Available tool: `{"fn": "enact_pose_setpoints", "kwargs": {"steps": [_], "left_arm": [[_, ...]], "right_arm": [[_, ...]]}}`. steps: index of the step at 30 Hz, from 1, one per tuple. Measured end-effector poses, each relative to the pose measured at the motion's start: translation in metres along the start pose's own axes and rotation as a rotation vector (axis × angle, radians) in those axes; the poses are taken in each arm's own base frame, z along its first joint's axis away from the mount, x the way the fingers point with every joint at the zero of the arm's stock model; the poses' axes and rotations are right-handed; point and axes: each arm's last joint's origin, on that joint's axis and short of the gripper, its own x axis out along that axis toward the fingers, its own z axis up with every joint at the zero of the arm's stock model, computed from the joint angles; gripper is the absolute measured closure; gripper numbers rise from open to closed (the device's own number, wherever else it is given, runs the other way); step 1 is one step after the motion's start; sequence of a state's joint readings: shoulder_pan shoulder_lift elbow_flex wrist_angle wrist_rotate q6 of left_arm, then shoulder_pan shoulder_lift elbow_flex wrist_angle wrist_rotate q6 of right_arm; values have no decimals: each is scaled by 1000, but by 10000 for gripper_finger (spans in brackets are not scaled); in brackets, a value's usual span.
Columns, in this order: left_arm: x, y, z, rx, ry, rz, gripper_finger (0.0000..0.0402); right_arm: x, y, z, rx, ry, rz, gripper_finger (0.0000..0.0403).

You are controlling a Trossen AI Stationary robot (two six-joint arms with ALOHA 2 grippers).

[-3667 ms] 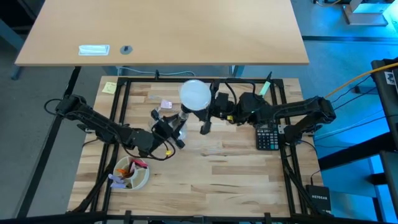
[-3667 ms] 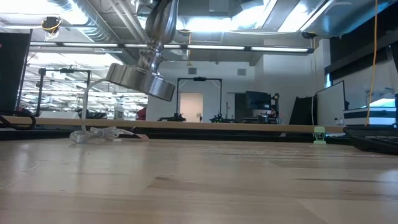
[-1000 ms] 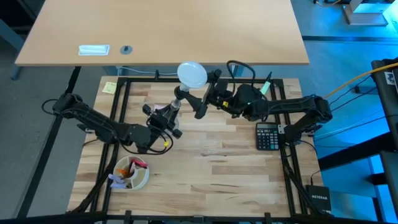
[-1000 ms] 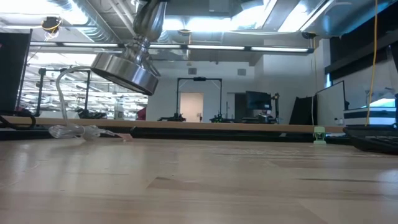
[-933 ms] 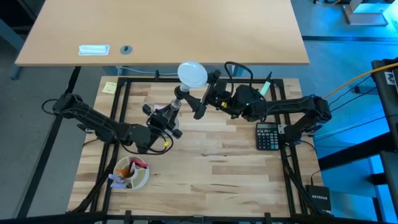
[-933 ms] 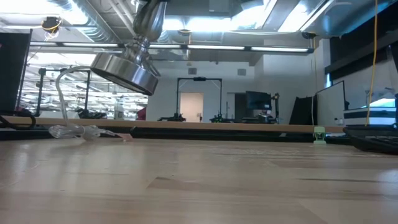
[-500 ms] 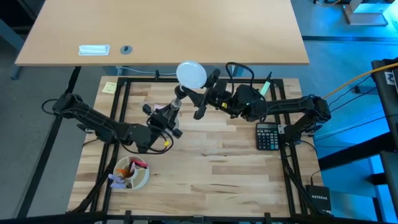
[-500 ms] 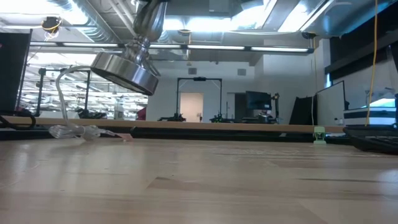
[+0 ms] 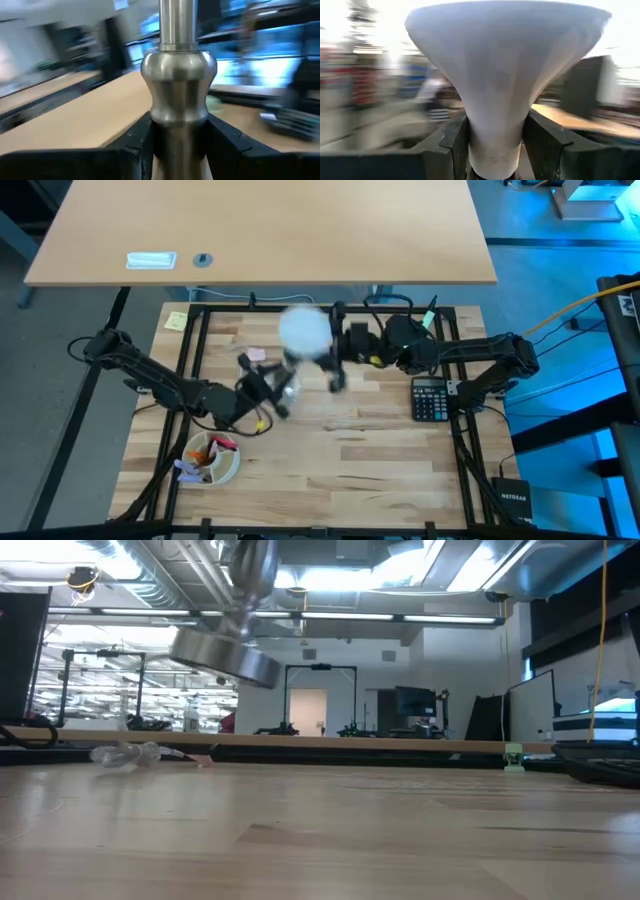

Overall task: Screw lightbulb
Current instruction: Remove the white lightbulb from the silver lamp

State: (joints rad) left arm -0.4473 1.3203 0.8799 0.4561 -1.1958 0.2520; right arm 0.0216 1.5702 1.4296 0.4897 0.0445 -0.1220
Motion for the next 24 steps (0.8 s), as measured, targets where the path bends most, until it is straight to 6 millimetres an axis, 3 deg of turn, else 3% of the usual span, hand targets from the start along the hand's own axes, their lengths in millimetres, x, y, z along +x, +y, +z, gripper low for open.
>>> {"fn": "enact_pose_setpoints", "kwargs": {"steps": [6, 10, 12, 18, 24], "left_arm": [[-12, -7, 1, -17, -55, -580, 282], [-10, -10, 0, -87, -50, -830, 282], [-9, -9, 1, -92, -56, -909, 282], [-6, -8, 1, -103, -58, -900, 282], [-4, -6, 2, -111, -54, -835, 282]], "right_arm": [[-10, 17, 6, 142, 9, 594, 250], [-12, 23, 9, 215, 29, 770, 264], [-12, 24, 8, 236, 42, 829, 302], [-11, 23, 10, 240, 38, 822, 355], [-10, 21, 10, 234, 54, 699, 374]]}}
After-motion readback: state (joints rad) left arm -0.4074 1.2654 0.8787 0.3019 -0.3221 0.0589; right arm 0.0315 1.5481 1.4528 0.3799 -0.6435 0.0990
